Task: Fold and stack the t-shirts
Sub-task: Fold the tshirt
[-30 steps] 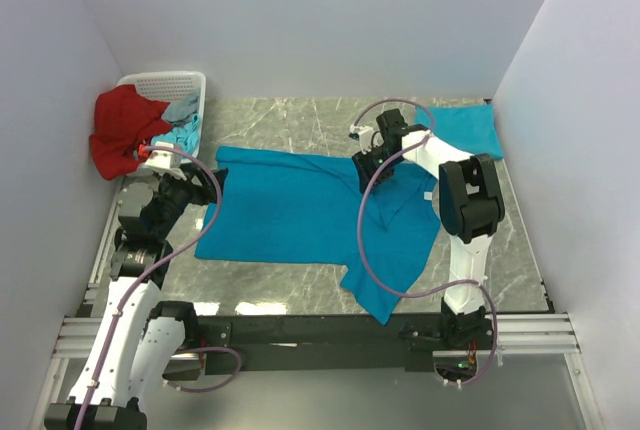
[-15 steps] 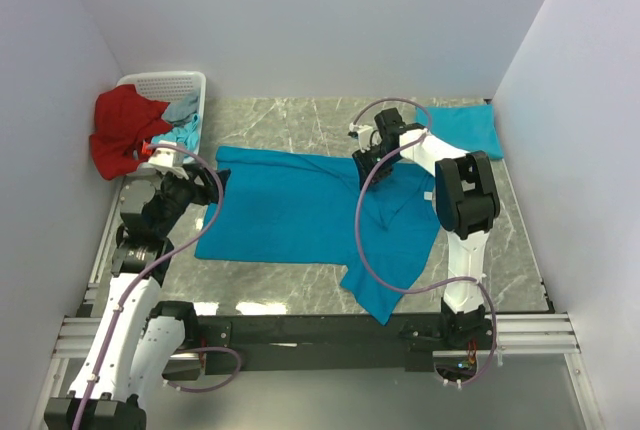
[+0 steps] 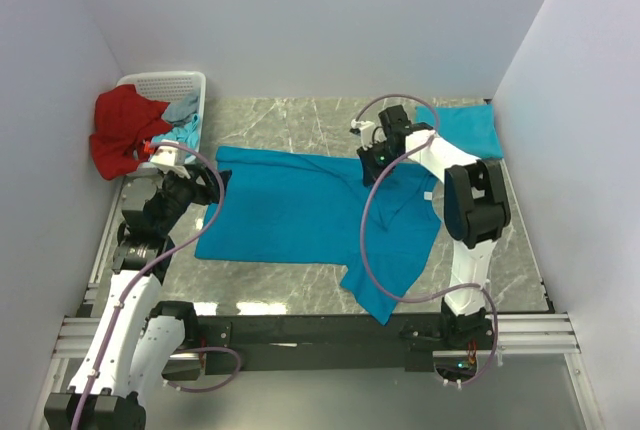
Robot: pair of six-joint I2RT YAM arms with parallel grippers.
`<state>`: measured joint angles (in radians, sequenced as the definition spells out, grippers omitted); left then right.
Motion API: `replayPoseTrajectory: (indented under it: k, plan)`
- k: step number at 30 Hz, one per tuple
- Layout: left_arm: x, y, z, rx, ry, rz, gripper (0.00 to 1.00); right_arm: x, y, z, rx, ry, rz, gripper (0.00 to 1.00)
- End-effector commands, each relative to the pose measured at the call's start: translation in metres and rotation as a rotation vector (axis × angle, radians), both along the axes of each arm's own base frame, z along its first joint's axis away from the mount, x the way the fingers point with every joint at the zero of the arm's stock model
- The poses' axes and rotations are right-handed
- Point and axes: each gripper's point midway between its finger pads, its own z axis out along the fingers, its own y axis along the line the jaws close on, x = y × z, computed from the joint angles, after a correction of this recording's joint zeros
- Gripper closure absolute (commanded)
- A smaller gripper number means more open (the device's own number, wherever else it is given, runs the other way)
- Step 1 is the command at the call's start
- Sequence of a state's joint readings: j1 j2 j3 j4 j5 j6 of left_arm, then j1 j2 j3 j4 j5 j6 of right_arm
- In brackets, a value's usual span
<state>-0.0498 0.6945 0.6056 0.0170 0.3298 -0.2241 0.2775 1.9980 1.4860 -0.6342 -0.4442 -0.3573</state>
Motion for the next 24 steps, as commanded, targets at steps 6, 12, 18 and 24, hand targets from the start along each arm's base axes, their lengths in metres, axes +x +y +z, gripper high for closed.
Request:
replayPoseTrajectory:
  k: [6,12,18,24]
  plan:
    - [0.000,-0.005,0.010,0.004,-0.029,-0.029,0.25,-0.020,0.015,0.031,0.043,-0.078,0.129,1.00]
    - [0.001,-0.004,0.008,0.006,-0.020,-0.026,0.25,-0.033,0.020,0.023,-0.016,-0.090,0.221,1.00]
    - [0.002,-0.005,0.008,0.006,-0.019,-0.031,0.25,-0.037,0.018,0.028,-0.034,-0.115,0.262,1.00]
    - [0.001,-0.006,0.007,0.004,-0.017,-0.035,0.25,-0.041,0.017,0.028,-0.056,-0.129,0.293,1.00]
